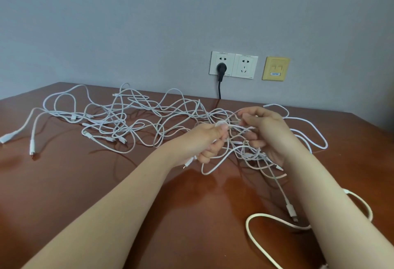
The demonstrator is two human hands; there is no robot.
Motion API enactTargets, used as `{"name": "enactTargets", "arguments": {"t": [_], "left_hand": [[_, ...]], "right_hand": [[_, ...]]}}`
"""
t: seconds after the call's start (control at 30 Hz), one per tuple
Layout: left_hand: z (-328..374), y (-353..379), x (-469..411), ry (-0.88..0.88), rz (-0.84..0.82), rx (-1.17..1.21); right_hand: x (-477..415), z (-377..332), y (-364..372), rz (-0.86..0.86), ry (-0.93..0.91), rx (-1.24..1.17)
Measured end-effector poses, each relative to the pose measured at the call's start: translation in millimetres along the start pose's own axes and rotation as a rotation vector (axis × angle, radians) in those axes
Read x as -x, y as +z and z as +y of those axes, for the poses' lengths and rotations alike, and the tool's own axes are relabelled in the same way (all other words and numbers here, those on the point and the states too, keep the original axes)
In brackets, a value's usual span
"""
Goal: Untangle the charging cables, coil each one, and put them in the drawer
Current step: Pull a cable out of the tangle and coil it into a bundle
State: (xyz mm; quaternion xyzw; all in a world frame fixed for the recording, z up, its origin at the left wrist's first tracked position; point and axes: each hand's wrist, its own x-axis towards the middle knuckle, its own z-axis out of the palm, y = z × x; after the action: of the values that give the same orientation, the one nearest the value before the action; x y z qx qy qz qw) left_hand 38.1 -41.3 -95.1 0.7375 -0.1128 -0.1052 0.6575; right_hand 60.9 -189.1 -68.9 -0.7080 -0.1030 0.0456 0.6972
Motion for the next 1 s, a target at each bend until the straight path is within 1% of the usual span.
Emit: {"name": "enactTargets", "arguments": {"t": [0.07,0.13,0.2,0.23,0.3,0.37,0.5,0.6,0.7,0.8,0.9,1.0], "left_hand": [[3.0,-3.3,-1.4,0.05,0.068,0.131],[5.8,-6.7,-3.0,0.09,0.143,0.249],[5.9,-10.1,-4.6,0.104,0.223,0.306],[5.3,-11.2,-5.4,0.103,0.259,0.321],[4.5,-11.4,-6.8,0.108,0.313,0.336],[4.9,-7.6,-8.8,0.128,0.355,0.286],[4.3,5.5,-11.8,0.155,0.43,0.106],[0.3,10.9,-13.6,0.223,0.491,-0.051],[-2.8,10.9,-13.5,0.306,0.562,-0.226],[-4.8,8.6,-13.5,0.333,0.627,-0.369],[-5.1,6.0,-14.8,0.327,0.656,-0.415],[-2.7,1.7,-14.0,0.322,0.692,-0.39]], "right_hand": [[0.1,0.6,-2.9,-0.015,0.011,-0.009],[1.7,2.4,-2.5,-0.107,-0.01,0.035],[2.9,4.7,0.2,-0.185,-0.065,0.12],[2.9,5.6,2.0,-0.194,-0.099,0.154],[1.6,7.2,6.0,-0.152,-0.166,0.2],[0.7,10.4,10.0,-0.088,-0.215,0.229],[-0.9,19.9,19.2,-0.002,-0.276,0.29],[-2.5,23.5,23.2,0.063,-0.31,0.369],[-2.2,24.8,24.4,0.06,-0.323,0.43],[0.5,24.9,26.0,0.038,-0.325,0.503],[2.2,24.3,27.4,0.04,-0.344,0.579],[2.2,23.9,26.2,0.021,-0.343,0.602]]}}
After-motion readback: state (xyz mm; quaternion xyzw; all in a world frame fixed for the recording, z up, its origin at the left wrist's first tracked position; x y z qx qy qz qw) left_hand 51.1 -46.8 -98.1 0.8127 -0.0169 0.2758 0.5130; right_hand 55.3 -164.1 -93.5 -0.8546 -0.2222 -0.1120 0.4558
